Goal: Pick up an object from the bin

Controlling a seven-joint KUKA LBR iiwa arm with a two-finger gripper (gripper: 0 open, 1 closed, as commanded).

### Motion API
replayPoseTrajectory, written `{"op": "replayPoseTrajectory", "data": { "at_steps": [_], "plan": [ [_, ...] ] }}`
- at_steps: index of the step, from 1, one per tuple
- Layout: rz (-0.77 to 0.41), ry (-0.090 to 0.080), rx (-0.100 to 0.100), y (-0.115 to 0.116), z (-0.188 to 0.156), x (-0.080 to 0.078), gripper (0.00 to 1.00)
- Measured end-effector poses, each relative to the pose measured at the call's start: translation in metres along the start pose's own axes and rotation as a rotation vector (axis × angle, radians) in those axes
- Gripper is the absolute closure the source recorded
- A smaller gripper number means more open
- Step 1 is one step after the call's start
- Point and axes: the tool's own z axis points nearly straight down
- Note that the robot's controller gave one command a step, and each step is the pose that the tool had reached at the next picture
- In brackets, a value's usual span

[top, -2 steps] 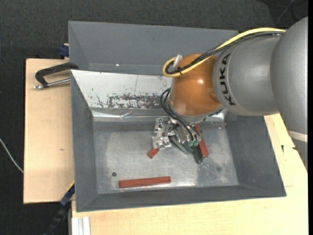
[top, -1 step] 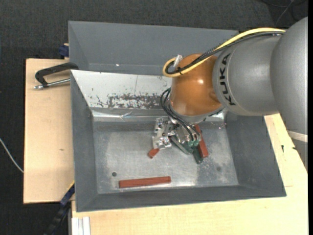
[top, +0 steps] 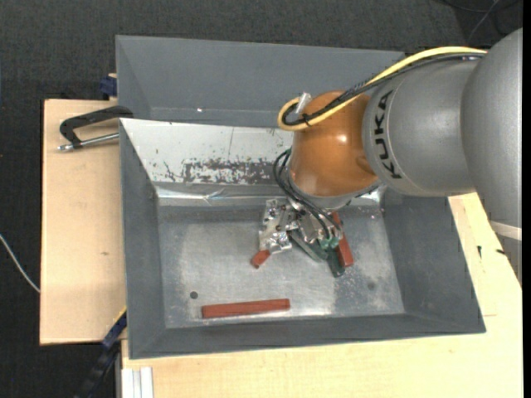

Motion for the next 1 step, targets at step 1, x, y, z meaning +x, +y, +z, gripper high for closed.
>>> {"op": "replayPoseTrajectory", "data": {
  "at_steps": [1],
  "plan": [
    [0.0,0.0,0.0,0.0,0.0,-0.0001,1.0]
  ]
}}
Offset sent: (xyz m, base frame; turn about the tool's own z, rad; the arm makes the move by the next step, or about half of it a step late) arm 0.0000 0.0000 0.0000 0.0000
